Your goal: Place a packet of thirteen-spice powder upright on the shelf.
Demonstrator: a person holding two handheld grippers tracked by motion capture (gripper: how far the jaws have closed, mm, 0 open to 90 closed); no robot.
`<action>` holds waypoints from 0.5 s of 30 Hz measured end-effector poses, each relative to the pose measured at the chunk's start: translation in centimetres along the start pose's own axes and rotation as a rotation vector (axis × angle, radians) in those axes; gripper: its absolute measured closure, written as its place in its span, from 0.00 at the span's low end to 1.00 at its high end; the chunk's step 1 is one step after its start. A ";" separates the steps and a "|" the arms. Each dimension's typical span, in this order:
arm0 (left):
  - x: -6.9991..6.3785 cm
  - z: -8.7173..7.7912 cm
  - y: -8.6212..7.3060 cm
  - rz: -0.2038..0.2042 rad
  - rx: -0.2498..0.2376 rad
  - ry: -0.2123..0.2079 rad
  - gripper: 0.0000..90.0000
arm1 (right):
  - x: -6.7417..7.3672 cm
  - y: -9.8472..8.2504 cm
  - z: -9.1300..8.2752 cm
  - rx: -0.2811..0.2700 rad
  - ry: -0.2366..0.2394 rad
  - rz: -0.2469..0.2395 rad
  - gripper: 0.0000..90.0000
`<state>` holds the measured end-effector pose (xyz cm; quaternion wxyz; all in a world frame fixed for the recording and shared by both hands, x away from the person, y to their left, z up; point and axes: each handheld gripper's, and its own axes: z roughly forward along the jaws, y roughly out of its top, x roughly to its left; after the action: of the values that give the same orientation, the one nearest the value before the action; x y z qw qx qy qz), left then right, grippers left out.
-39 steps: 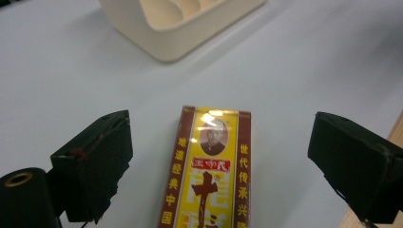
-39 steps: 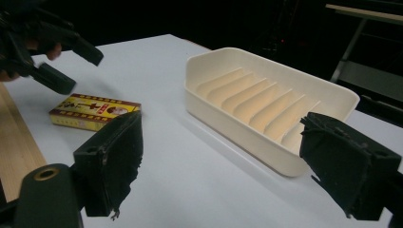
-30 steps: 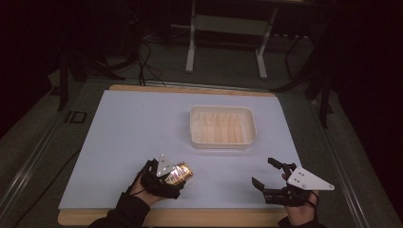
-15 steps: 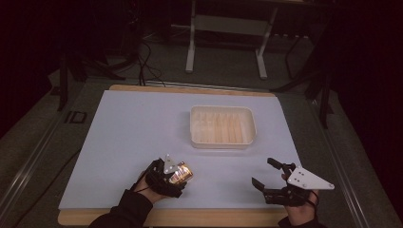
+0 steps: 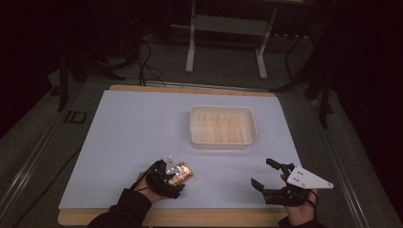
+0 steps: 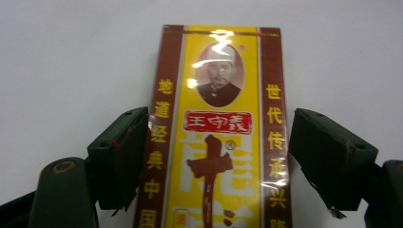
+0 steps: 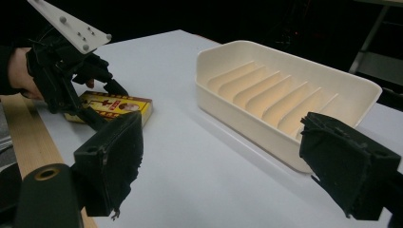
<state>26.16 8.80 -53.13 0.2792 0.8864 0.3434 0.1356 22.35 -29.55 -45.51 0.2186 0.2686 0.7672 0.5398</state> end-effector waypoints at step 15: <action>0.4 -1.1 0.2 -0.049 -0.055 -0.023 0.36 | 0.0 0.0 0.0 -0.002 0.000 -0.003 0.16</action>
<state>26.07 9.40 -52.11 0.3107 0.8711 0.3581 0.1279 22.33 -29.58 -45.47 0.2197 0.2674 0.7671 0.5402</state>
